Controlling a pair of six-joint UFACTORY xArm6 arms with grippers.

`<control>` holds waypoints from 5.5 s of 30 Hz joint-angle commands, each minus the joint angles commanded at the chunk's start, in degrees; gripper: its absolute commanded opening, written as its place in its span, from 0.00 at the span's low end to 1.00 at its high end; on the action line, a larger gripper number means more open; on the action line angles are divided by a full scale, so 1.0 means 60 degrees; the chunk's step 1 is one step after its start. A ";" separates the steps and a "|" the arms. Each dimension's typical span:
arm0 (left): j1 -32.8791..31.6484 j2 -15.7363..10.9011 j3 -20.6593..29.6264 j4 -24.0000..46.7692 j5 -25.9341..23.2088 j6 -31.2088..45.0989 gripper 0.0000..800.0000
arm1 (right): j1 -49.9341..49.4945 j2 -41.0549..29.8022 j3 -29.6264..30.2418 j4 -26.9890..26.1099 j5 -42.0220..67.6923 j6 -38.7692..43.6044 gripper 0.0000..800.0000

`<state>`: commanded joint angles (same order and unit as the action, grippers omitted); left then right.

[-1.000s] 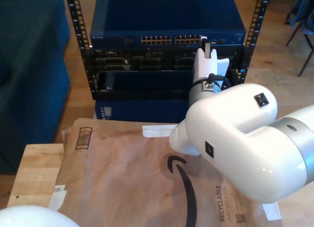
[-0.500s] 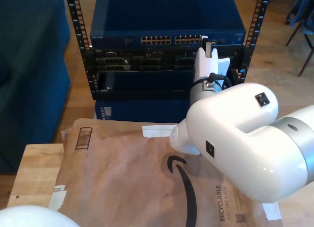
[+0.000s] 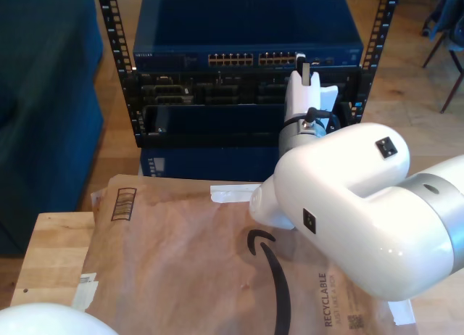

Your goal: Grab the cable and plug it in

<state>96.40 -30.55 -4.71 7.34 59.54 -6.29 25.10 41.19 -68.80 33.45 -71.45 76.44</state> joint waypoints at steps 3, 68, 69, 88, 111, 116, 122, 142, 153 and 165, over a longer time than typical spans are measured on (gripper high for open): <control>0.0000 0.0000 0.0000 0.0000 0.0000 0.0000 1.00 | -0.0015 0.0015 -0.0015 0.0000 0.0000 0.0000 0.00; 0.0000 0.0000 0.0000 0.0000 0.0000 0.0000 1.00 | -0.0220 -0.0220 0.0000 -0.0015 0.0557 0.0044 0.17; 0.0000 0.0000 0.0000 0.0000 0.0000 0.0000 1.00 | -0.0220 -0.0278 0.0044 -0.0029 0.0557 0.0044 0.23; 0.0000 0.0000 0.0000 0.0000 0.0000 0.0000 1.00 | 0.0000 -0.5172 0.4996 -0.0029 0.4205 0.0015 0.47; 0.0000 0.0000 0.0000 0.0000 0.0000 0.0000 1.00 | -0.8029 -0.9187 0.2960 -0.2740 1.6103 -0.3897 0.99; 0.0000 0.0000 0.0000 0.0000 0.0000 0.0000 1.00 | -1.0227 -0.9201 0.2388 -0.2813 1.9267 -0.5832 0.99; 0.0000 0.0000 0.0000 0.0000 0.0000 0.0000 1.00 | -1.2718 -0.9773 0.2403 -0.3853 2.3458 -0.7634 0.99; 0.0000 0.0000 0.0000 0.0000 0.0000 0.0000 1.00 | -1.7245 -1.3436 0.8381 -0.4952 2.4396 -1.2484 1.00; 0.0000 0.0000 0.0000 0.0000 0.0000 0.0000 1.00 | -1.8154 -1.3788 1.0374 -0.5158 2.2139 -1.3158 1.00; 0.0000 0.0000 0.0000 0.0000 0.0000 0.0000 1.00 | -1.8388 -1.3538 1.1692 -0.5099 1.9780 -1.3114 1.00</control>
<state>96.40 -30.55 -4.71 7.34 59.54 -6.29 -85.23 -40.04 1.35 2.86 47.23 -2.24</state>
